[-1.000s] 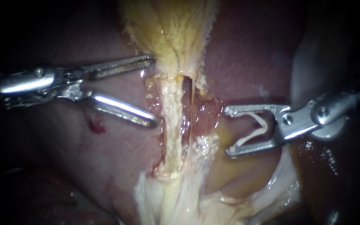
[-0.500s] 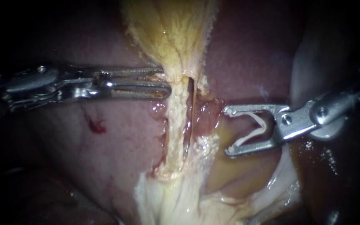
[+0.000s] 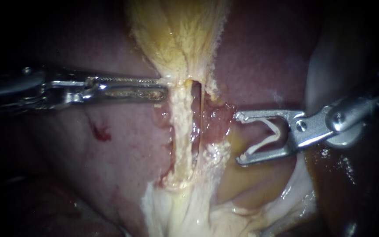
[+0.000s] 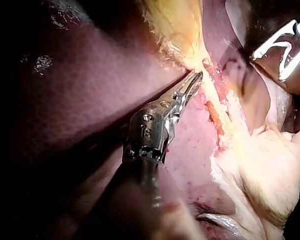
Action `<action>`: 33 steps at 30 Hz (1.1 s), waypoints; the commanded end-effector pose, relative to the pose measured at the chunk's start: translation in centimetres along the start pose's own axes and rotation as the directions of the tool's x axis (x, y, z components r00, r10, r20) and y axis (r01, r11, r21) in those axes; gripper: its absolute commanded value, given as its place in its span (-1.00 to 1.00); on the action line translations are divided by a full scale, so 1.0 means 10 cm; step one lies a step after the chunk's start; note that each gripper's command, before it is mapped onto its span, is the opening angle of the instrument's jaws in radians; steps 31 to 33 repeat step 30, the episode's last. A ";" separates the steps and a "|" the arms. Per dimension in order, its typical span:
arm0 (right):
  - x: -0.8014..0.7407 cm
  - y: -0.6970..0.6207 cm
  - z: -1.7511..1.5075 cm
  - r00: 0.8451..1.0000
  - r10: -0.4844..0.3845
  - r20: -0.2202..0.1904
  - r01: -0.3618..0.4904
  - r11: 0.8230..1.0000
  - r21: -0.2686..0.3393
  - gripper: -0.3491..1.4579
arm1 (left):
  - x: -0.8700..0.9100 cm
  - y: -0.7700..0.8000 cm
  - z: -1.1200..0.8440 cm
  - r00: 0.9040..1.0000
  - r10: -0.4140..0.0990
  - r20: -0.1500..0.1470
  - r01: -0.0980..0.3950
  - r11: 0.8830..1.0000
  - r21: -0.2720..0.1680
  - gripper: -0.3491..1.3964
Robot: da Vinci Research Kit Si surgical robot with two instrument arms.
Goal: Grabbing gallbladder
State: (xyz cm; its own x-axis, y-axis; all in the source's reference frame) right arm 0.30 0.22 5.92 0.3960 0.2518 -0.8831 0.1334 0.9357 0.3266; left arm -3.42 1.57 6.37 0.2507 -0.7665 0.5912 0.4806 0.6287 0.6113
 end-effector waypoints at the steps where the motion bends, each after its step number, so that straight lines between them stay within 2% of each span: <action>1: 0.000 0.000 0.000 1.000 0.000 0.000 0.000 1.000 0.000 -0.06 | -0.005 0.000 -0.004 1.000 -0.003 -0.001 0.003 1.000 0.005 -1.00; 3: 0.000 0.000 0.000 1.000 0.000 0.000 0.000 1.000 0.000 -0.06 | -0.017 0.000 -0.014 1.000 -0.010 -0.002 0.010 1.000 0.014 -1.00; 6: 0.000 0.000 0.000 1.000 0.000 0.000 0.000 1.000 0.000 -0.06 | -0.031 0.001 -0.031 1.000 -0.021 0.015 0.021 1.000 0.012 -1.00; 10: 0.000 0.000 0.000 1.000 0.000 0.000 0.000 1.000 0.000 -0.06 | -0.043 0.004 -0.049 0.998 -0.042 0.036 0.041 0.999 0.006 -1.00; 14: 0.000 0.000 0.000 1.000 0.000 0.000 0.000 1.000 0.000 -0.06 | -0.048 0.008 -0.062 0.998 -0.039 0.042 0.039 0.999 0.000 -1.00; 33: 0.000 0.000 0.000 1.000 0.000 0.000 0.000 1.000 0.000 -0.06 | -0.047 0.008 -0.065 0.998 -0.049 0.051 0.050 0.998 -0.024 -1.00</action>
